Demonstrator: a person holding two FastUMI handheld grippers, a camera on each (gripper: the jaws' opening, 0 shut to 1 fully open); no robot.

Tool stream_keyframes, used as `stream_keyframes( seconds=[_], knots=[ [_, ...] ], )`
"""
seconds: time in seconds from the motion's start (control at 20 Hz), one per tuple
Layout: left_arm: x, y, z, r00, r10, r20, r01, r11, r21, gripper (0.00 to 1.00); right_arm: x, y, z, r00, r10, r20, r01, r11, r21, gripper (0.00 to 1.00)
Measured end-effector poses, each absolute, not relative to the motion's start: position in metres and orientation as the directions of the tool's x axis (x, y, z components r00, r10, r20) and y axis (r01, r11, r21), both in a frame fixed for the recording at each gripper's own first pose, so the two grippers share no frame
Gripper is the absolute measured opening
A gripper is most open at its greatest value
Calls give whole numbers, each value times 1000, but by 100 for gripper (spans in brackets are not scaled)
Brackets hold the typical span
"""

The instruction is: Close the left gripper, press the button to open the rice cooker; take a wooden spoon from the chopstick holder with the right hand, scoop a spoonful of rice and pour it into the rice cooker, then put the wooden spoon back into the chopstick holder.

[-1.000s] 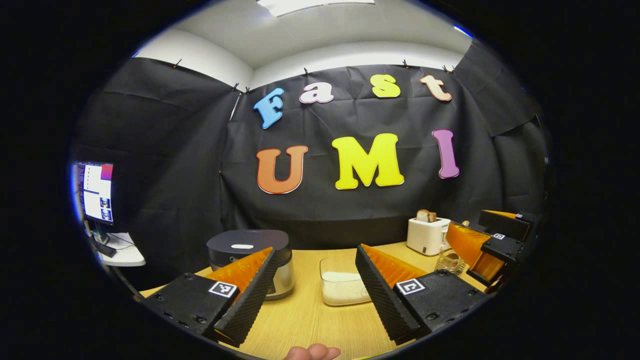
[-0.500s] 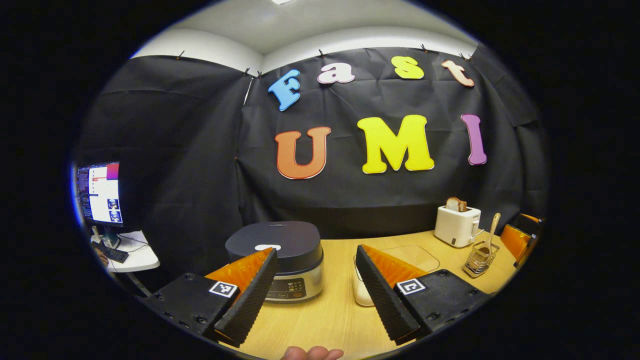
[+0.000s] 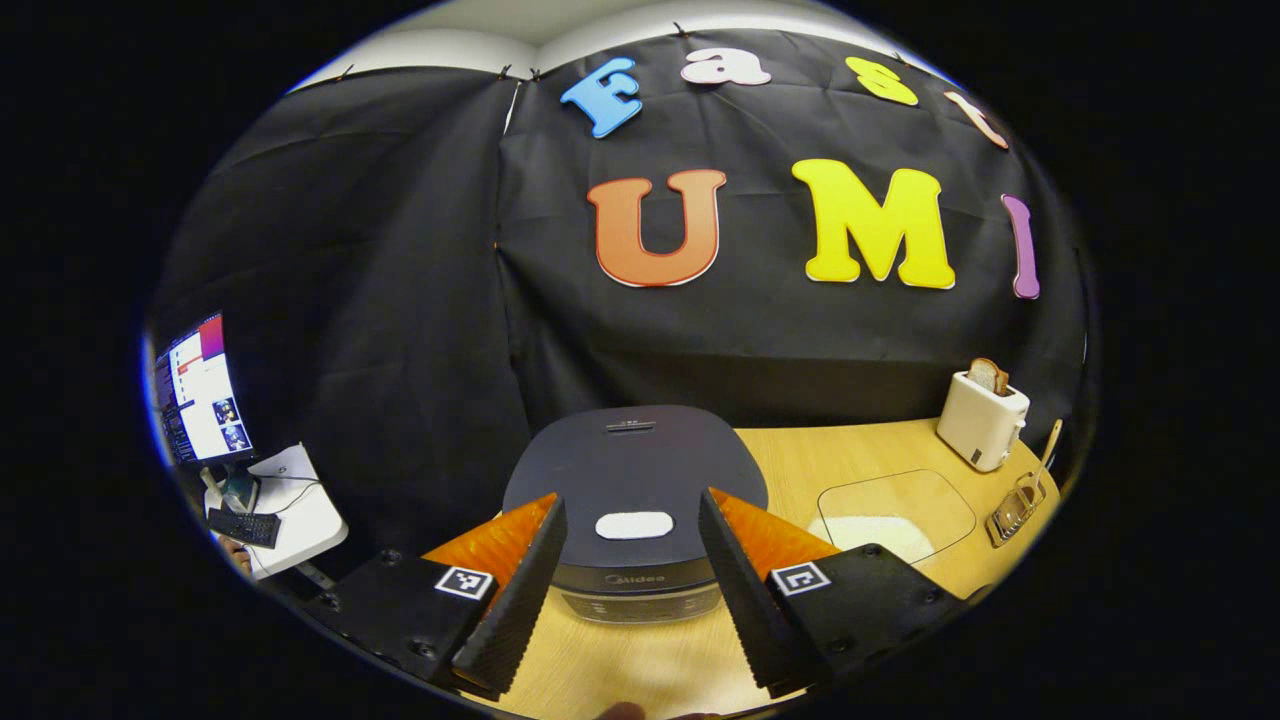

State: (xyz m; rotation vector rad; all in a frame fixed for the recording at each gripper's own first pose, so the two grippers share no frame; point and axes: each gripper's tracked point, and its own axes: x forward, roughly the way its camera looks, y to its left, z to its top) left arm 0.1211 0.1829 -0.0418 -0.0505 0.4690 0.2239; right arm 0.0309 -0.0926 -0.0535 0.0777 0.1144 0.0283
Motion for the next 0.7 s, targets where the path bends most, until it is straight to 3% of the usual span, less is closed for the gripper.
stream_keyframes(
  seconds=[0.05, 0.3, 0.35, 0.4, 0.45, 0.7],
  knots=[
    [124, 186, -43, 860, 193, -472, -226, 974, -14, 78, 32, -92, -55, 993, 34, -115, -25, 996, 80, 95],
    [141, 183, -53, 835, 139, -533, -191, 981, -43, 46, 37, -92, -63, 991, 43, -128, -31, 995, 94, 95],
    [144, 184, -59, 823, 140, -551, -194, 980, -40, 25, 38, -92, -65, 990, 45, -133, -32, 995, 95, 95],
    [145, 184, -65, 812, 134, -568, -193, 980, -44, 24, 39, -92, -67, 990, 46, -136, -33, 995, 98, 95],
    [146, 184, -71, 801, 129, -584, -195, 980, -51, 16, 40, -94, -68, 989, 46, -138, -32, 994, 103, 96],
    [153, 181, -79, 793, 108, -600, -190, 979, -75, 4, 44, -102, -75, 989, 36, -145, -18, 992, 122, 96]
  ],
)
